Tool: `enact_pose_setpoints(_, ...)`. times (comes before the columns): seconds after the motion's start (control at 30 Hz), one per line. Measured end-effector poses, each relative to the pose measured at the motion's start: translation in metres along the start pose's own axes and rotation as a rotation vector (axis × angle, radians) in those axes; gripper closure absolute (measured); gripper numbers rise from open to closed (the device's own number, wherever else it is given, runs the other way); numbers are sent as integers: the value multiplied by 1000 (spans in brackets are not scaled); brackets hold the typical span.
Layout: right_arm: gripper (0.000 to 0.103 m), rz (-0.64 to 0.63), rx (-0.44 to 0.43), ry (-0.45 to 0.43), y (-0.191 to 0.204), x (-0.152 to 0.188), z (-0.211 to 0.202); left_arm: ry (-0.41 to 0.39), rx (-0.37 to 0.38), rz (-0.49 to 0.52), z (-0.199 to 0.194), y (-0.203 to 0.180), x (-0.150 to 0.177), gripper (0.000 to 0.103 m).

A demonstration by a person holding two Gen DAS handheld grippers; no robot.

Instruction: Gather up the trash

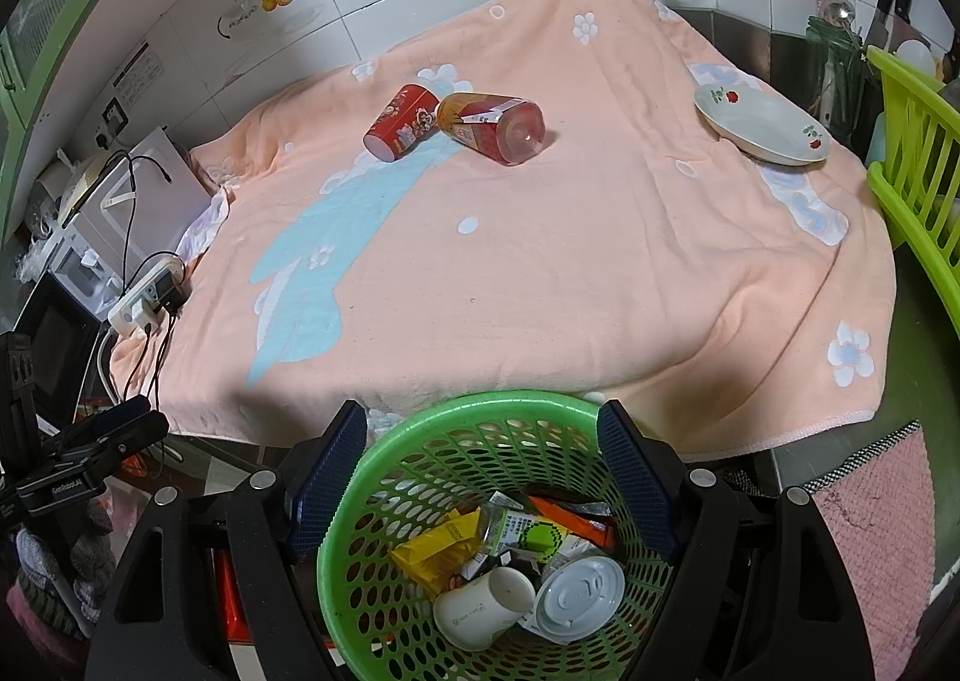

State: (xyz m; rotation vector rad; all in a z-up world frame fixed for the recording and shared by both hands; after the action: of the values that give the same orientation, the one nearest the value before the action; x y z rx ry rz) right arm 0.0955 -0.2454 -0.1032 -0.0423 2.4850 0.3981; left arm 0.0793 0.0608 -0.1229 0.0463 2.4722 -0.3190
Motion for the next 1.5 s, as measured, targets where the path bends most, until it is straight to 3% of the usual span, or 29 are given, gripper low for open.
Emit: enact_pose_setpoints(1.5, 27, -8, -24, -5, 4, -1, 2, -11, -15, -32, -5, 11, -2, 15)
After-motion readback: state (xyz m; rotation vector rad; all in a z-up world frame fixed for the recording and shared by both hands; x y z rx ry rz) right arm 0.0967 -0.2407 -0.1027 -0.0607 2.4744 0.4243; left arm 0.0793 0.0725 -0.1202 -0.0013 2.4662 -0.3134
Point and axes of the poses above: each gripper's, at about its wrist camera, not at the fingertips, and z roughly the way its jaws point, y to its left, x to its underside, the point moved 2 cm from there along z, roughly the way its jaws point
